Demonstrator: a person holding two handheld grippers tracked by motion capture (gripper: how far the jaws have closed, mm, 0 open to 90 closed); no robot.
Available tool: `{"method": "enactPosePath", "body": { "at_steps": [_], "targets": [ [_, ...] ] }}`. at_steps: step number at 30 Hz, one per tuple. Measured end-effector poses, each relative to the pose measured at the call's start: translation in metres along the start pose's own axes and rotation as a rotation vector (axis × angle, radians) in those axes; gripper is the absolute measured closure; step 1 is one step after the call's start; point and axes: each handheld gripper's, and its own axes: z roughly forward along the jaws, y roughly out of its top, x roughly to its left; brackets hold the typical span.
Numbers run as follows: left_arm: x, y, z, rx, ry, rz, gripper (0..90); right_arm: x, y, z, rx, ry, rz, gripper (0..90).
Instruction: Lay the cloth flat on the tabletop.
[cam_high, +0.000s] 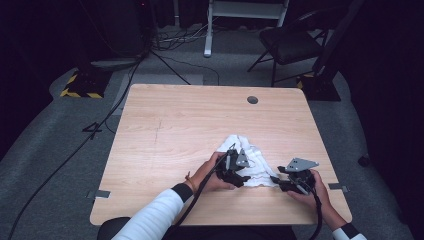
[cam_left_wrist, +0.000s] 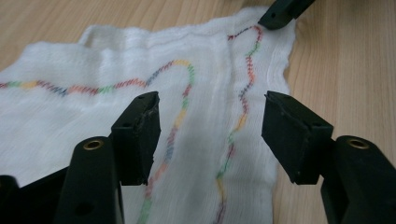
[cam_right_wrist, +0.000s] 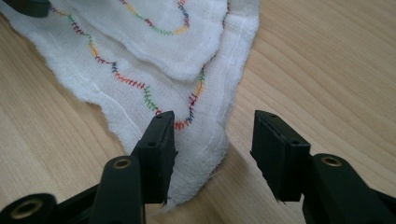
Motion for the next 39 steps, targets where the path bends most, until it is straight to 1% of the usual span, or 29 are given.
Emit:
{"method": "enactPosePath", "body": {
  "at_steps": [1, 2, 3, 5, 6, 7, 8, 10, 11, 12, 14, 16, 18, 19, 21, 22, 24, 27, 30, 36, 37, 38, 39],
  "targets": [
    [0.0, 0.002, 0.005, 0.001, -0.002, -0.001, 39.3, 0.0, -0.001, 0.001, 0.003, -0.003, 0.002, 49.5],
    [-0.001, 0.004, 0.01, 0.013, -0.004, 0.002, 39.9, -0.001, -0.002, 0.001, 0.002, -0.001, 0.004, 49.3],
    [-0.001, 0.004, 0.01, 0.013, -0.004, 0.002, 40.3, -0.001, -0.003, 0.001, -0.001, 0.002, 0.011, 48.8],
    [-0.001, 0.005, 0.019, 0.039, -0.005, 0.002, 40.8, -0.002, -0.003, 0.001, -0.001, 0.0, 0.012, 48.2],
    [-0.001, 0.006, 0.023, 0.047, -0.007, -0.003, 46.7, -0.002, -0.004, 0.001, -0.005, 0.0, 0.014, 48.3],
    [-0.001, 0.006, 0.025, 0.052, -0.001, 0.0, 46.7, -0.002, -0.004, 0.001, -0.005, 0.0, 0.014, 48.3],
    [0.0, 0.006, 0.026, 0.054, 0.003, 0.003, 49.8, -0.002, -0.004, 0.001, -0.007, 0.0, 0.011, 48.3],
    [0.002, 0.005, 0.025, 0.042, 0.011, 0.015, 60.5, -0.001, -0.005, 0.001, -0.011, -0.001, 0.014, 48.3],
    [0.004, 0.004, 0.024, 0.037, 0.011, 0.012, 70.5, -0.001, -0.005, 0.001, -0.013, -0.001, 0.017, 48.3],
    [0.008, 0.002, 0.021, 0.023, 0.006, 0.004, 74.7, -0.002, -0.005, 0.001, -0.013, -0.001, 0.017, 48.2],
    [0.01, 0.001, 0.02, 0.015, 0.0, -0.002, 82.3, -0.001, -0.005, 0.001, -0.014, -0.001, 0.018, 48.2],
    [0.011, 0.0, 0.018, 0.014, -0.007, 0.014, 86.0, -0.002, -0.006, 0.001, -0.015, 0.0, 0.021, 48.2],
    [0.012, -0.001, 0.016, 0.008, -0.009, 0.02, 87.1, -0.001, -0.006, 0.001, -0.015, -0.001, 0.022, 48.2],
    [0.013, -0.001, 0.014, 0.008, -0.006, 0.026, 87.3, -0.002, -0.006, 0.001, -0.015, 0.0, 0.022, 48.2],
    [0.016, -0.001, 0.008, -0.013, -0.004, 0.022, 87.5, -0.002, -0.006, 0.001, -0.016, 0.0, 0.021, 48.2],
    [0.018, 0.0, 0.003, -0.019, 0.0, 0.011, 87.5, -0.002, -0.006, 0.001, -0.015, 0.0, 0.021, 48.2],
    [0.026, -0.001, -0.01, -0.059, 0.019, -0.015, 87.5, -0.002, -0.006, 0.001, -0.018, 0.0, 0.025, 48.2],
    [0.037, -0.004, -0.028, -0.089, 0.049, -0.036, 87.5, -0.002, -0.007, 0.001, -0.018, 0.002, 0.026, 48.2],
    [0.049, -0.009, -0.043, -0.1, 0.096, -0.056, 87.5, -0.003, -0.007, 0.001, -0.018, 0.005, 0.026, 47.9],
    [0.067, -0.029, -0.067, -0.089, 0.182, -0.091, 87.6, -0.002, -0.006, 0.0, -0.013, -0.002, 0.026, 47.9],
    [0.073, -0.038, -0.077, -0.096, 0.208, -0.116, 87.6, -0.002, -0.006, 0.0, -0.013, -0.001, 0.026, 47.8],
    [0.073, -0.038, -0.077, -0.096, 0.208, -0.116, 87.6, -0.002, -0.006, 0.0, -0.013, -0.001, 0.026, 47.8],
    [0.077, -0.043, -0.081, -0.1, 0.221, -0.132, 87.6, -0.002, -0.006, 0.0, -0.013, -0.001, 0.027, 47.9]
  ]
}}
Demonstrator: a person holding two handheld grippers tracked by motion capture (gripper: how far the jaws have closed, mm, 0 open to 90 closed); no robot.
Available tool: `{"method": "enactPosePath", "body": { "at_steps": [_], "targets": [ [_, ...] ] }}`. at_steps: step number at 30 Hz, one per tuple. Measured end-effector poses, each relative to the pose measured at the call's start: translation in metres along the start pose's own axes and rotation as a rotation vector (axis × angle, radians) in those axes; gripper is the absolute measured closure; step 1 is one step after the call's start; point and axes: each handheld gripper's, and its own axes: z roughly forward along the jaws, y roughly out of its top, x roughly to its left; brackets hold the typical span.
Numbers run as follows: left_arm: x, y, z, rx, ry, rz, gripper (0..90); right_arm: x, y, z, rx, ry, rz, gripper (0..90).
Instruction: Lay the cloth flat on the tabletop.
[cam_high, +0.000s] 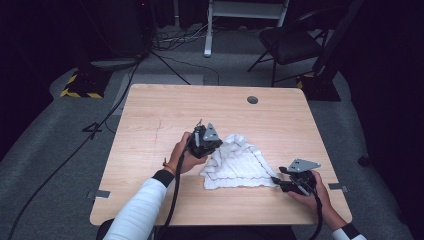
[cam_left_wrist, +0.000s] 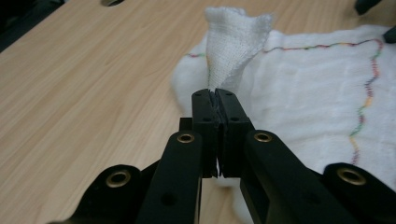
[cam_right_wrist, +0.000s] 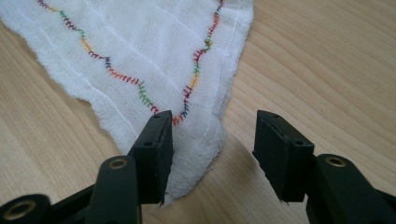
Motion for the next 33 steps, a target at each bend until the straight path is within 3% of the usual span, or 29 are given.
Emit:
{"method": "enactPosePath", "body": {
  "at_steps": [3, 12, 14, 18, 20, 23, 24, 25, 26, 28, 31, 33],
  "targets": [
    [0.014, -0.012, -0.009, -0.011, 0.033, -0.047, 87.6, 0.0, 0.0, 0.0, 0.002, -0.003, -0.005, 47.9],
    [0.051, -0.047, -0.027, 0.023, 0.122, -0.12, 87.6, 0.0, 0.0, 0.0, 0.003, -0.004, 0.0, 46.7],
    [0.062, -0.06, -0.029, 0.042, 0.143, -0.157, 87.6, -0.001, 0.0, 0.0, 0.003, -0.004, -0.001, 46.7],
    [0.068, -0.069, -0.027, 0.06, 0.164, -0.187, 86.9, 0.0, 0.0, 0.0, 0.006, -0.004, -0.001, 46.3],
    [0.072, -0.073, -0.025, 0.069, 0.176, -0.212, 81.8, -0.001, 0.001, 0.0, 0.011, -0.007, -0.003, 45.3],
    [0.072, -0.074, -0.023, 0.074, 0.183, -0.233, 68.6, -0.002, 0.004, -0.001, 0.01, -0.009, -0.002, 44.9],
    [0.071, -0.074, -0.025, 0.066, 0.187, -0.236, 68.6, -0.002, 0.004, -0.001, 0.01, -0.009, -0.002, 44.9],
    [0.069, -0.072, -0.026, 0.048, 0.17, -0.25, 62.7, -0.003, 0.008, -0.002, -0.006, -0.012, 0.0, 45.2],
    [0.062, -0.068, -0.027, 0.018, 0.123, -0.25, 60.6, -0.003, 0.01, -0.003, -0.017, -0.015, -0.002, 45.5],
    [0.057, -0.066, -0.025, 0.012, 0.098, -0.246, 59.4, -0.004, 0.014, -0.003, -0.025, -0.016, -0.009, 46.0],
    [0.038, -0.061, -0.017, 0.051, 0.07, -0.194, 52.3, -0.004, 0.027, 0.0, -0.047, -0.014, -0.035, 47.1],
    [0.033, -0.06, -0.01, 0.084, 0.097, -0.182, 45.8, -0.004, 0.038, 0.006, -0.059, -0.003, -0.05, 47.6]
  ]
}}
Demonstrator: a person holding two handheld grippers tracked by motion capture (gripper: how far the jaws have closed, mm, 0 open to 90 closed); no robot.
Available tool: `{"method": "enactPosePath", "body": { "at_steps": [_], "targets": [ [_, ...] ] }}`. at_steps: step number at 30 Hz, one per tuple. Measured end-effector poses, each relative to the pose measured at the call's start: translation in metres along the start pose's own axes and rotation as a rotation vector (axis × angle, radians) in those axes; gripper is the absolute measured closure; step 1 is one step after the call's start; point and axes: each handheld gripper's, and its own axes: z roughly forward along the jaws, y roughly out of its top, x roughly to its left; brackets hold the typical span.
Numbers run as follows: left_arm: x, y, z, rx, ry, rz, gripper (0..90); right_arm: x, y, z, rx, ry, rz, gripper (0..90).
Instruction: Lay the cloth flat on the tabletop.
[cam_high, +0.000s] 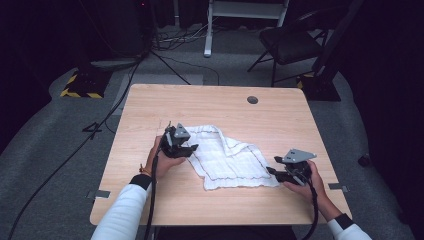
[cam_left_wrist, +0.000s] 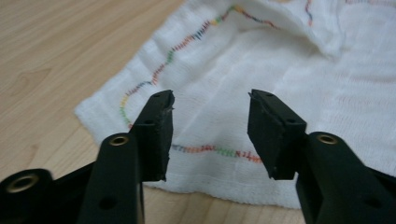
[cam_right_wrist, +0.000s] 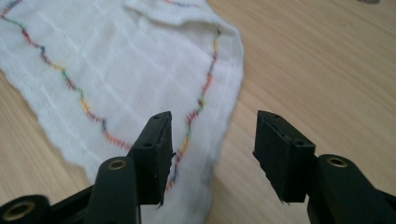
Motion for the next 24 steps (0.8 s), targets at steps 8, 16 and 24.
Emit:
{"method": "enactPosePath", "body": {
  "at_steps": [8, 16, 24],
  "targets": [
    [0.028, -0.014, 0.011, 0.015, 0.033, -0.176, 25.5, 0.01, 0.056, 0.038, -0.06, 0.096, -0.071, 49.9],
    [0.036, -0.016, 0.026, 0.078, 0.062, -0.19, 21.6, 0.033, 0.086, 0.091, -0.019, 0.182, -0.141, 51.1],
    [0.04, -0.015, 0.03, 0.078, 0.048, -0.203, 19.0, 0.036, 0.091, 0.124, 0.051, 0.139, -0.157, 56.2]
  ]
}}
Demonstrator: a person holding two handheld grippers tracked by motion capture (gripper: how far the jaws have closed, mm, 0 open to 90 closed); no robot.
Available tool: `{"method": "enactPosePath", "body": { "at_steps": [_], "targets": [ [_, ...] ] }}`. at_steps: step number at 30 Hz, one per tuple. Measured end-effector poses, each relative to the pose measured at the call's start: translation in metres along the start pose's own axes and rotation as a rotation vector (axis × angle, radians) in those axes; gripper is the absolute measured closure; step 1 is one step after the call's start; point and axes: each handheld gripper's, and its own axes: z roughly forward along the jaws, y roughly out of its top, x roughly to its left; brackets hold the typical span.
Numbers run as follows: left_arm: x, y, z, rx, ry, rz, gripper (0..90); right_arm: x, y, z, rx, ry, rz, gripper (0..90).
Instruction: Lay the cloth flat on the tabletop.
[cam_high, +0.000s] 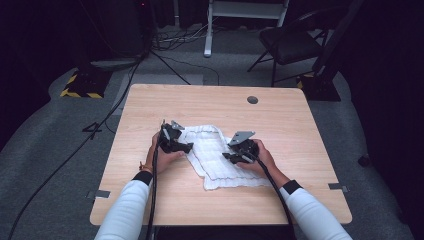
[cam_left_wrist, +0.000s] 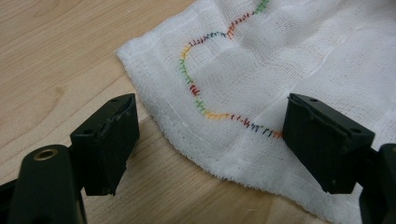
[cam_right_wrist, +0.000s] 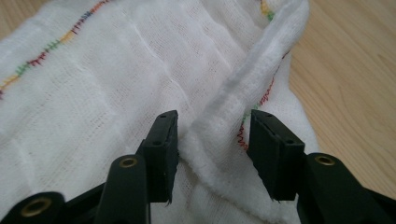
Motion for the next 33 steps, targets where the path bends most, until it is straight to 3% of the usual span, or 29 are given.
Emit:
{"method": "enactPosePath", "body": {
  "at_steps": [3, 4, 5, 6, 8, 9, 10, 11, 16, 18, 23, 28, 29, 33],
  "targets": [
    [0.001, 0.0, 0.0, -0.005, -0.009, 0.008, 20.9, -0.004, -0.001, -0.002, -0.005, 0.0, 0.016, 69.5],
    [0.001, 0.001, -0.001, -0.008, -0.016, 0.017, 31.9, -0.007, -0.002, -0.005, -0.006, -0.017, 0.019, 77.1],
    [0.001, 0.001, -0.002, -0.009, -0.024, 0.019, 31.9, -0.007, -0.002, -0.005, -0.006, -0.017, 0.019, 77.1],
    [0.001, 0.001, -0.003, -0.015, -0.032, 0.017, 38.0, -0.008, -0.002, -0.007, -0.005, -0.04, 0.021, 78.6],
    [0.001, 0.001, -0.004, -0.021, -0.057, 0.024, 59.8, -0.014, -0.005, -0.015, -0.016, -0.053, 0.029, 84.7],
    [0.001, 0.001, -0.004, -0.022, -0.071, 0.033, 64.5, -0.015, -0.005, -0.017, -0.019, -0.061, 0.033, 85.1],
    [-0.001, 0.002, -0.006, -0.025, -0.06, 0.063, 75.8, -0.02, -0.008, -0.025, -0.026, -0.086, 0.043, 85.6],
    [-0.001, 0.002, -0.006, -0.025, -0.06, 0.063, 78.0, -0.02, -0.008, -0.025, -0.026, -0.086, 0.043, 85.6],
    [-0.004, 0.009, -0.018, -0.083, -0.064, 0.108, 82.2, -0.037, -0.016, -0.057, -0.073, -0.153, 0.084, 86.0],
    [-0.004, 0.015, -0.024, -0.102, -0.072, 0.123, 83.1, -0.043, -0.018, -0.072, -0.103, -0.195, 0.099, 86.1],
    [-0.011, 0.033, -0.038, -0.168, -0.096, 0.167, 83.3, -0.053, -0.015, -0.11, -0.165, -0.247, 0.125, 86.2],
    [-0.02, 0.052, -0.047, -0.214, -0.089, 0.21, 83.0, -0.06, -0.006, -0.127, -0.204, -0.294, 0.131, 86.2],
    [-0.022, 0.056, -0.048, -0.219, -0.071, 0.229, 83.1, -0.062, -0.004, -0.13, -0.209, -0.305, 0.13, 86.2],
    [-0.023, 0.074, -0.047, -0.243, -0.05, 0.227, 83.2, -0.073, 0.01, -0.134, -0.208, -0.356, 0.126, 86.3]
  ]
}}
